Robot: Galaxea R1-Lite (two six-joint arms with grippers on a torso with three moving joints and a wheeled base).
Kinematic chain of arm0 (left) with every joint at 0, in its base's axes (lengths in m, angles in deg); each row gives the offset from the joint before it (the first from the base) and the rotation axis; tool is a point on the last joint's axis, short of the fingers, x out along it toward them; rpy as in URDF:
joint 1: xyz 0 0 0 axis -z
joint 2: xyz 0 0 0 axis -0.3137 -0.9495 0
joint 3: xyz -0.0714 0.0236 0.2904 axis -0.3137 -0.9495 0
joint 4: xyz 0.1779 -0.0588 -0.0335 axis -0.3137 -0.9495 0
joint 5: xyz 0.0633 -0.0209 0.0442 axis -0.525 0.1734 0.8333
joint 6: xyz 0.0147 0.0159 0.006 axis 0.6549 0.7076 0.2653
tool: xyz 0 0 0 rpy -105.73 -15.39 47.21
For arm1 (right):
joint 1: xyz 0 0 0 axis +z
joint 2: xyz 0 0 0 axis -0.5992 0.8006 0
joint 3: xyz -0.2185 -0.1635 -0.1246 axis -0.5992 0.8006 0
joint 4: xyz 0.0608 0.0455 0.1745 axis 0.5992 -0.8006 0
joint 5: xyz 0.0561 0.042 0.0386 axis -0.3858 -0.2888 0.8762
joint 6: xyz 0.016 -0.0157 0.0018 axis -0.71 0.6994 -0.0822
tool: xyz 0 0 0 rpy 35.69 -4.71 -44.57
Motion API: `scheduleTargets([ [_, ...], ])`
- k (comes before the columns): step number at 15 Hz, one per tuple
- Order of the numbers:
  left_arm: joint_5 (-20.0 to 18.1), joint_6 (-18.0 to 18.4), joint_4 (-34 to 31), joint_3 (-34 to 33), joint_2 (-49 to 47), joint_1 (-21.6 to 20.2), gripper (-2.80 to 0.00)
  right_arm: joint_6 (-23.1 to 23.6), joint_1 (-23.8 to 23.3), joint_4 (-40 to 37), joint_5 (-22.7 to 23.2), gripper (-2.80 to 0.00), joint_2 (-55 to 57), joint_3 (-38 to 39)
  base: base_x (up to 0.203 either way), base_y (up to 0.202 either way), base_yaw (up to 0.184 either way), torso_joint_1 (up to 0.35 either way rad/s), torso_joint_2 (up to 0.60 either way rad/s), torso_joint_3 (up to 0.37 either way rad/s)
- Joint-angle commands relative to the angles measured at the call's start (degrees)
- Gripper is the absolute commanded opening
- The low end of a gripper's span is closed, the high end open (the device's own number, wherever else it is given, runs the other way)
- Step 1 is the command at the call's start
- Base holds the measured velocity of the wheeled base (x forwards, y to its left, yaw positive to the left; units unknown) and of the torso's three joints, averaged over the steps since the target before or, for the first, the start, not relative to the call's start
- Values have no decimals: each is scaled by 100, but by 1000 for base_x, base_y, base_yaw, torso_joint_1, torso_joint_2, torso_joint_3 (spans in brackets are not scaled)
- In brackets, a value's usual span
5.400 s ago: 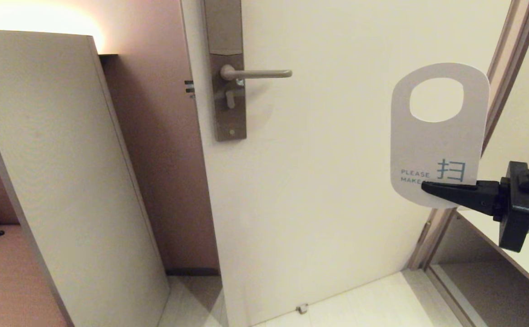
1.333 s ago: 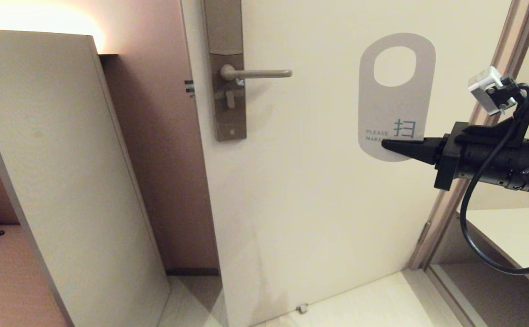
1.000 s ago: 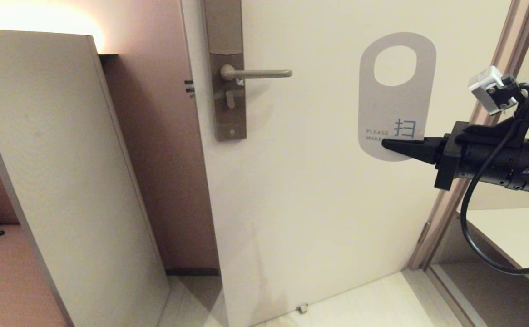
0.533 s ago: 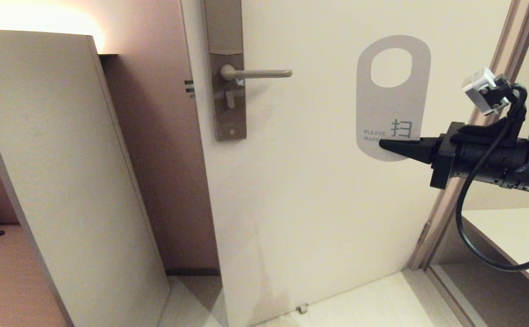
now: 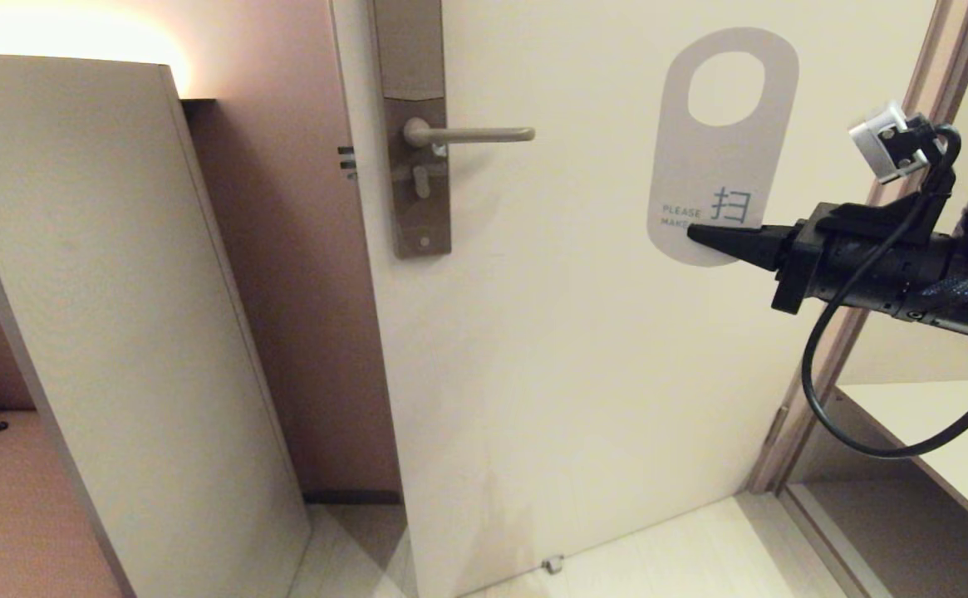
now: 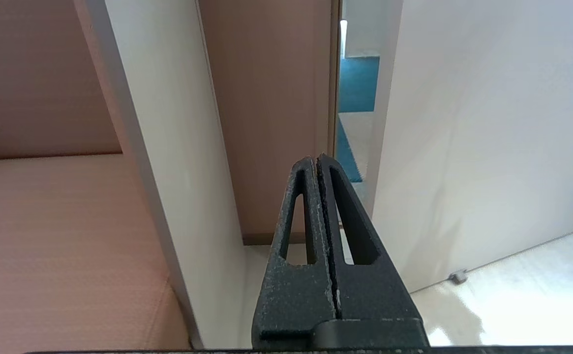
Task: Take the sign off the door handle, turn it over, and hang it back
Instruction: Hang the sign back with the other side facing out
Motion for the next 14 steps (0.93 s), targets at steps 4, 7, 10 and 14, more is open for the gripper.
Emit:
scheduleTargets([
  [4,1,-48,-2,-1,2,4,-280,-75,8,139,29,-280,546,-5,0,0,0,0,0,0],
  [7,1,-48,-2,-1,2,-5,-280,-84,4,731,5,-280,1021,-69,0,0,0,0,0,0],
  [10,1,-48,-2,-1,2,-3,-280,-85,-7,821,9,-280,1398,-428,0,0,0,0,0,0],
  [14,1,-48,-2,-1,2,4,-280,-71,-9,806,-8,-280,1739,-845,0,0,0,0,0,0],
])
